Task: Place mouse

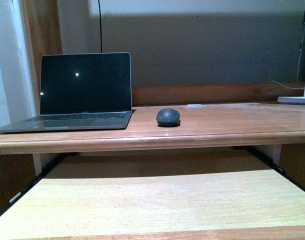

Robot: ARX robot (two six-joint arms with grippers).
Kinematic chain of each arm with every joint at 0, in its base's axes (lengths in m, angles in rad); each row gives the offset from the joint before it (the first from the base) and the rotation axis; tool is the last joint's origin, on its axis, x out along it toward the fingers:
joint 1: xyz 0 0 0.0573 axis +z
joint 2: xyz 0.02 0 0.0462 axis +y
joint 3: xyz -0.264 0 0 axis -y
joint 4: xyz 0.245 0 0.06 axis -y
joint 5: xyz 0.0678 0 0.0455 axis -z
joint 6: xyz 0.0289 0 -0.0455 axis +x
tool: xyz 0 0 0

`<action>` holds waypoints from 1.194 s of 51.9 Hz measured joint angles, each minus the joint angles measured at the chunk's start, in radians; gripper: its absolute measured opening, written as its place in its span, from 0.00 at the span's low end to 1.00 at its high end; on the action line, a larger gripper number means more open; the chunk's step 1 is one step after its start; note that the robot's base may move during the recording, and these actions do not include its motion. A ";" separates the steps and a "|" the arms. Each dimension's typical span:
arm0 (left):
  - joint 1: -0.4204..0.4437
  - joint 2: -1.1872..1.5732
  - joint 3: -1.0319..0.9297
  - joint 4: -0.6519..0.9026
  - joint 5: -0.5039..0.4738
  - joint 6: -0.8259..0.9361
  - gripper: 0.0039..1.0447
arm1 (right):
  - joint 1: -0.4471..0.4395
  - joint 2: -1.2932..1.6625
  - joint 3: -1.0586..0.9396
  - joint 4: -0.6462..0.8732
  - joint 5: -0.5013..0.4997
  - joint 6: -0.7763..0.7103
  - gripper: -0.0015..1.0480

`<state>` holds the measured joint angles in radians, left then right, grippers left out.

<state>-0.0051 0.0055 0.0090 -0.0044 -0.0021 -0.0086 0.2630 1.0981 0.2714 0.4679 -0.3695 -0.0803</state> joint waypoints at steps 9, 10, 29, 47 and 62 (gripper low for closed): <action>0.000 0.000 0.000 0.000 0.000 0.000 0.93 | 0.091 0.146 0.014 0.100 0.086 -0.003 0.93; 0.000 0.000 0.000 0.000 0.000 0.000 0.93 | 0.096 0.156 0.017 0.105 0.091 -0.002 0.93; 0.000 0.000 0.000 0.000 0.000 0.000 0.93 | 0.241 0.476 0.315 0.184 0.307 0.049 0.93; 0.000 0.000 0.000 0.000 0.000 0.000 0.93 | 0.304 0.723 0.650 0.113 0.429 0.121 0.93; 0.000 0.000 0.000 0.000 0.000 0.000 0.93 | 0.319 0.858 0.845 0.054 0.489 0.159 0.93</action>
<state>-0.0051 0.0055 0.0090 -0.0044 -0.0021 -0.0086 0.5819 1.9560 1.1168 0.5220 0.1196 0.0792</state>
